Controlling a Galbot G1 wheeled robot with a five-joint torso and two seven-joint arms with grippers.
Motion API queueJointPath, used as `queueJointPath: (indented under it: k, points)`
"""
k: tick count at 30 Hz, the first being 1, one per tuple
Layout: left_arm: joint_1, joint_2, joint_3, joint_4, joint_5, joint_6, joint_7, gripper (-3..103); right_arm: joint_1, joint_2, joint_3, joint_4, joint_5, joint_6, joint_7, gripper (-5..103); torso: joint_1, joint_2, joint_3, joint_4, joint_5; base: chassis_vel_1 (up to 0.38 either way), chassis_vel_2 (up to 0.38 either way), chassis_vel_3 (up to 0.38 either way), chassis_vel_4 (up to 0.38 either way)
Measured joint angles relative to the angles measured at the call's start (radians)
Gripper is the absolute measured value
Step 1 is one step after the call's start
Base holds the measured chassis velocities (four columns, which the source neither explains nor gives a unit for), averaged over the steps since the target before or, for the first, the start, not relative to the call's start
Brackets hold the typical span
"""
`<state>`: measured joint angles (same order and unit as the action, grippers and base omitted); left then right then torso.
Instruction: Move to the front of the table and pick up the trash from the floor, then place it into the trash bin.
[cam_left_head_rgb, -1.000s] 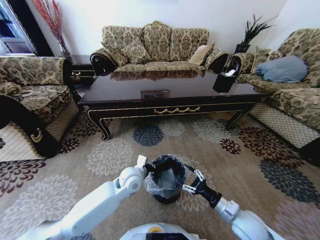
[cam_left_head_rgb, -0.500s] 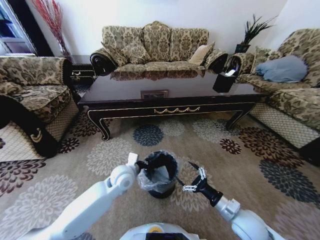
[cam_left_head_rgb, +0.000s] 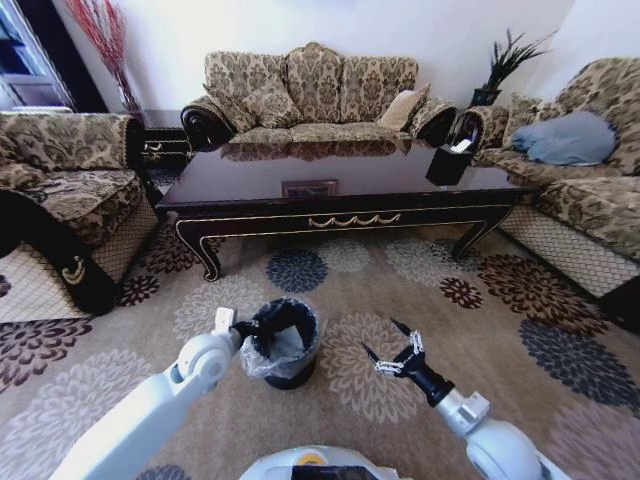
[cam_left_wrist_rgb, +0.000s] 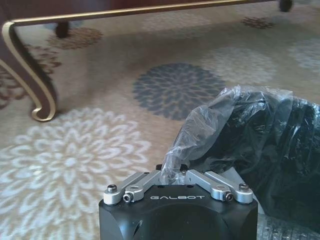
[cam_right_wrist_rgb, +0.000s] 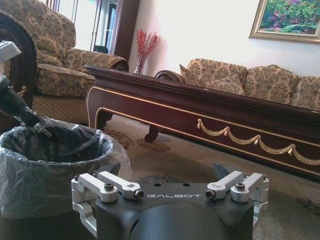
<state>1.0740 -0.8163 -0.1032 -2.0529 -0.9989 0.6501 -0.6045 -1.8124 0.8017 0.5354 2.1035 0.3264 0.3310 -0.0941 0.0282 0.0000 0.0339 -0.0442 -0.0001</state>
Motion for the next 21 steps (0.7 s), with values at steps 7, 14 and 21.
queueJointPath:
  k: [7,14,21]
  points:
    - [0.060,-0.012,-0.028,0.003,0.032,-0.015,0.014,3,0.000,0.018,-0.014,-0.029,-0.012,0.005,-0.002,100,0.000,0.000,0.000,0.0000,0.0002,0.000,0.000,0.000,0.000]
    - [0.094,-0.041,-0.037,0.018,0.058,-0.019,0.016,3,-0.001,0.023,-0.018,-0.050,-0.014,0.008,-0.003,100,0.000,0.000,0.000,0.0001,0.0000,0.000,0.000,0.000,0.000]
    - [0.107,-0.047,-0.045,0.020,0.059,-0.024,0.010,4,0.007,0.023,-0.027,-0.062,-0.007,0.010,-0.004,100,0.000,0.000,0.000,0.0002,0.0001,0.000,0.000,0.000,0.000]
